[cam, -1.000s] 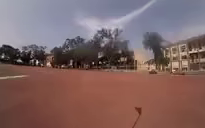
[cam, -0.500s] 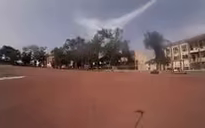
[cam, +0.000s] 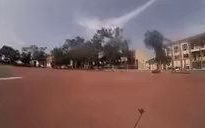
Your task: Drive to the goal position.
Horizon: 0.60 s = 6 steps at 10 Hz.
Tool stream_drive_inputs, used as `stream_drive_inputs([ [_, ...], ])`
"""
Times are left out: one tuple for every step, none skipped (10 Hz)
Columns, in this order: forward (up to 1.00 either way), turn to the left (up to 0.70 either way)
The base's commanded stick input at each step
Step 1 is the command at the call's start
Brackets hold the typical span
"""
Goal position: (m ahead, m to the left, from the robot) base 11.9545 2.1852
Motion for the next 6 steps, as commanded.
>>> stream_drive_inputs([
  [0.70,0.00],
  [0.70,0.00],
  [0.70,0.00],
  [0.70,0.00],
  [0.70,0.00],
  [0.70,0.00],
])
